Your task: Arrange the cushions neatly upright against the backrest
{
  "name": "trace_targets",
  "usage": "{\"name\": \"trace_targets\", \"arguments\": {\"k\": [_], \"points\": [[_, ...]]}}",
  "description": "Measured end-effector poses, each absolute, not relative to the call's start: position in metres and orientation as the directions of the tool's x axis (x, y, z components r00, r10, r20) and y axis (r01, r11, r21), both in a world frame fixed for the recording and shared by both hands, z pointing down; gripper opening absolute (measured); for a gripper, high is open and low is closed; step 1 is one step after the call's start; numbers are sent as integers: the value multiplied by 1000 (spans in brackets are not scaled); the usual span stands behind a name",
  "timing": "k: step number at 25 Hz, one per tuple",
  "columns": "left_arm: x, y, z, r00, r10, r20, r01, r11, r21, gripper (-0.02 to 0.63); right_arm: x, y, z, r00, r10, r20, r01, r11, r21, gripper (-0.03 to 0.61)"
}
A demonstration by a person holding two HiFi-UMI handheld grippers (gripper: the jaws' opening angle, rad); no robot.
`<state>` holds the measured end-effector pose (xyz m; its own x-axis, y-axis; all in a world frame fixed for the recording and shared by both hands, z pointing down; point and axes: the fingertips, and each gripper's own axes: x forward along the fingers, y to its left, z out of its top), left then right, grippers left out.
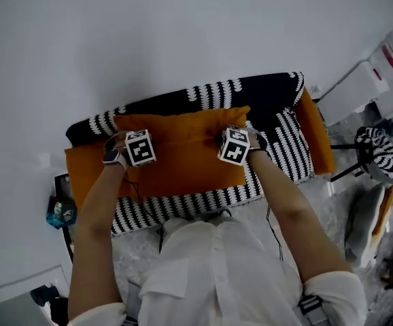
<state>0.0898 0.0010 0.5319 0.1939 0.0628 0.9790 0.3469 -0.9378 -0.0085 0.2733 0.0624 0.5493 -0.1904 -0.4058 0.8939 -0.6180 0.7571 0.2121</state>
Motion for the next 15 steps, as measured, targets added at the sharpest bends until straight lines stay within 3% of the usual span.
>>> {"name": "trace_targets", "arguments": {"k": [10,15], "points": [[203,70,545,221,126,967,388,-921,31,23,390,137,553,-139,-366,920,-659,728,190,14],[231,85,555,260,228,938,403,-909,110,23,414,143,558,-117,-332,936,-671,722,172,14]]}}
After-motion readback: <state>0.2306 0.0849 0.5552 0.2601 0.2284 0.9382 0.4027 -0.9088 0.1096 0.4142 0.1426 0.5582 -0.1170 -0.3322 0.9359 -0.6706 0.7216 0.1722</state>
